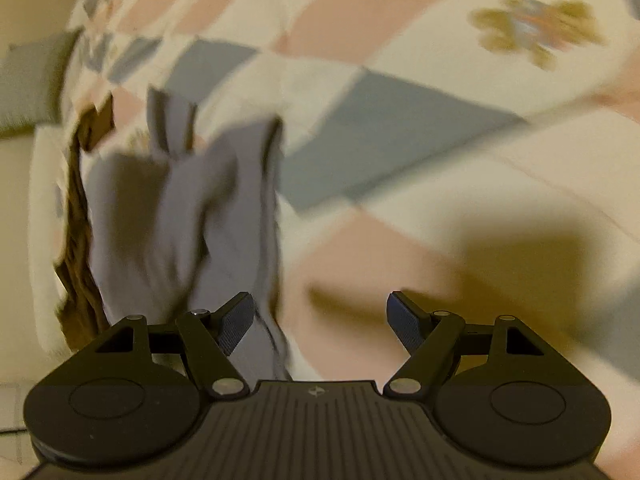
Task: Fold clothes
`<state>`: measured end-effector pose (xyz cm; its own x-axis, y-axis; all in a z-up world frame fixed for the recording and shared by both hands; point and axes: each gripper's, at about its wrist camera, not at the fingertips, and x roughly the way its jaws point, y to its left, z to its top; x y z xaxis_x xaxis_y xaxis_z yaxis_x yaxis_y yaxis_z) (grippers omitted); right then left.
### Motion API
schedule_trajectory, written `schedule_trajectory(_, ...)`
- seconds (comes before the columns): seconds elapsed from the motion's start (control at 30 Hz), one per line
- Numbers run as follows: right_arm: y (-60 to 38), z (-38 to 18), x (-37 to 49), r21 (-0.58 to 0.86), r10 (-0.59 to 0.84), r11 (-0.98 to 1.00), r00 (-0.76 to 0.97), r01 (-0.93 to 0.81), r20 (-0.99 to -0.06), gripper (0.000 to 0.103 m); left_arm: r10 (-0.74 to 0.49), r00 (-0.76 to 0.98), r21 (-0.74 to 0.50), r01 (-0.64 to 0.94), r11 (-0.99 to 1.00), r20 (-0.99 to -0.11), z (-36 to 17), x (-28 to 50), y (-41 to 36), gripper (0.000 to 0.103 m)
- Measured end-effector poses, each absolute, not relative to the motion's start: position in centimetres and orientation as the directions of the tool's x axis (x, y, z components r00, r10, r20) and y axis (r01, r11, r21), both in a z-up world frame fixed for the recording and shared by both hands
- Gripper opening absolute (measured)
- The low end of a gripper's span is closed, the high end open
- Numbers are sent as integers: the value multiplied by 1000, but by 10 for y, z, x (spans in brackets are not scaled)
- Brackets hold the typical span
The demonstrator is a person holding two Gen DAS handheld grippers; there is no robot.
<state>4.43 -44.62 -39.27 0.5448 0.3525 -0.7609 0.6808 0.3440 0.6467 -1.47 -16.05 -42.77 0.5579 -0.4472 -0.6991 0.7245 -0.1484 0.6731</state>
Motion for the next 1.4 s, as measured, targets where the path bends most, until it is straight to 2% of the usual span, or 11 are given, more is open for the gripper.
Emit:
schedule_trajectory(0.2, -470, -426, 110, 720, 295, 301, 657, 625, -694, 76, -492, 557, 660, 750, -49, -669, -430, -8, -139, 34)
schedule_trajectory(0.37, -474, -450, 135, 741, 276, 256, 688, 621, -671, 77, -491, 566, 631, 774, 42, -662, -429, 6, -138, 35)
schedule_trajectory(0.47, -466, -451, 149, 748, 306, 315, 683, 584, -663, 51, -488, 570, 611, 786, 91, -661, -430, 14, -142, 34)
schedule_trajectory(0.5, -463, -449, 153, 736, 308, 343, 671, 583, -675, 32, -487, 566, 600, 793, 103, -665, -429, 16, -143, 31)
schedule_trajectory(0.7, -461, -427, 134, 692, 246, 348, 651, 632, -718, 25, -455, 535, 501, 841, 205, -712, -412, 31, -143, 6)
schedule_trajectory(0.93, -437, -305, 111, 559, 113, 542, 605, 628, -788, 25, -601, 405, 188, 901, 391, -689, -300, 63, -97, 4)
schedule_trajectory(1.07, -417, -253, 132, 494, 118, 559, 526, 666, -842, 24, -654, 363, -44, 854, 518, -664, -251, 93, -65, 4)
schedule_trajectory(1.13, -403, -230, 157, 482, 139, 563, 498, 671, -856, 24, -640, 416, -60, 808, 586, -646, -228, 114, -46, 4)
schedule_trajectory(1.23, -360, -159, 220, 535, 173, 663, 587, 525, -791, 22, -611, 547, -39, 726, 687, -571, -175, 156, -12, 4)
schedule_trajectory(1.37, -302, -42, 311, 615, 254, 737, 727, 282, -637, 11, -540, 704, -31, 595, 803, -461, -103, 212, 34, 4)
schedule_trajectory(1.4, -288, -7, 331, 635, 280, 741, 760, 217, -586, 10, -509, 763, -11, 551, 835, -400, -69, 233, 49, 4)
